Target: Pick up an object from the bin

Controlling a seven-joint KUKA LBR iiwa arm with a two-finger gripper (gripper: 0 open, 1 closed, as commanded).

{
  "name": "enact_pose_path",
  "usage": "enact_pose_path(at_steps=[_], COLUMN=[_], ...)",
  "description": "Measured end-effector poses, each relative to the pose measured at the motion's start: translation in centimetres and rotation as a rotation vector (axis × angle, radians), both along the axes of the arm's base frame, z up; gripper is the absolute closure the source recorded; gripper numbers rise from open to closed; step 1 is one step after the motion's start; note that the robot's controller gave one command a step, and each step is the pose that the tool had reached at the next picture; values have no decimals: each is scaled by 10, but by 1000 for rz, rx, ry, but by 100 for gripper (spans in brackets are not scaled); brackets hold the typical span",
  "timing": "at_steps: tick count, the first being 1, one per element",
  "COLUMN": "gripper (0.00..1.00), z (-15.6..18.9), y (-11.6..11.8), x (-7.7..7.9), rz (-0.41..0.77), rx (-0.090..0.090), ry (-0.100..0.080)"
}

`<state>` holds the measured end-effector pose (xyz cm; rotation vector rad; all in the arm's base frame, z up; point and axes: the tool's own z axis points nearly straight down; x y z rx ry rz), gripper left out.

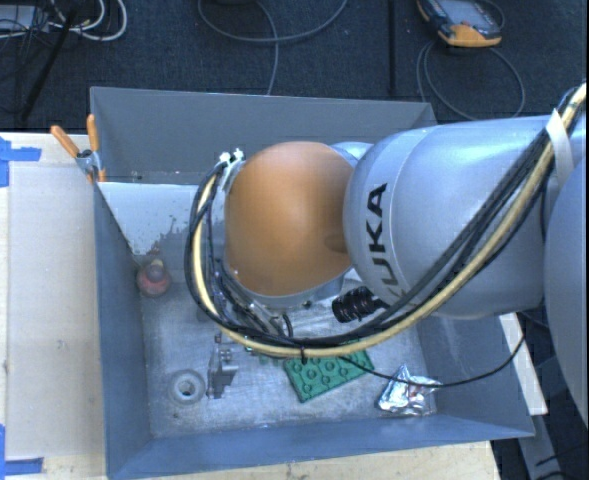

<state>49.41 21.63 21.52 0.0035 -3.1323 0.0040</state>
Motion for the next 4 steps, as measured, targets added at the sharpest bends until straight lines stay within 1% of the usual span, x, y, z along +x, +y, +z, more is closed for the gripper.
enact_pose_path(at_steps=[1,2,3,4], gripper=[0,100,100,100], z=[-143,-144,-143,-125], y=[-23,-23,9,11], x=[-11,-16,13,13], rz=[241,240,-83,-73], rx=[7,4,-20,0], ry=[-22,-5,1,-9])
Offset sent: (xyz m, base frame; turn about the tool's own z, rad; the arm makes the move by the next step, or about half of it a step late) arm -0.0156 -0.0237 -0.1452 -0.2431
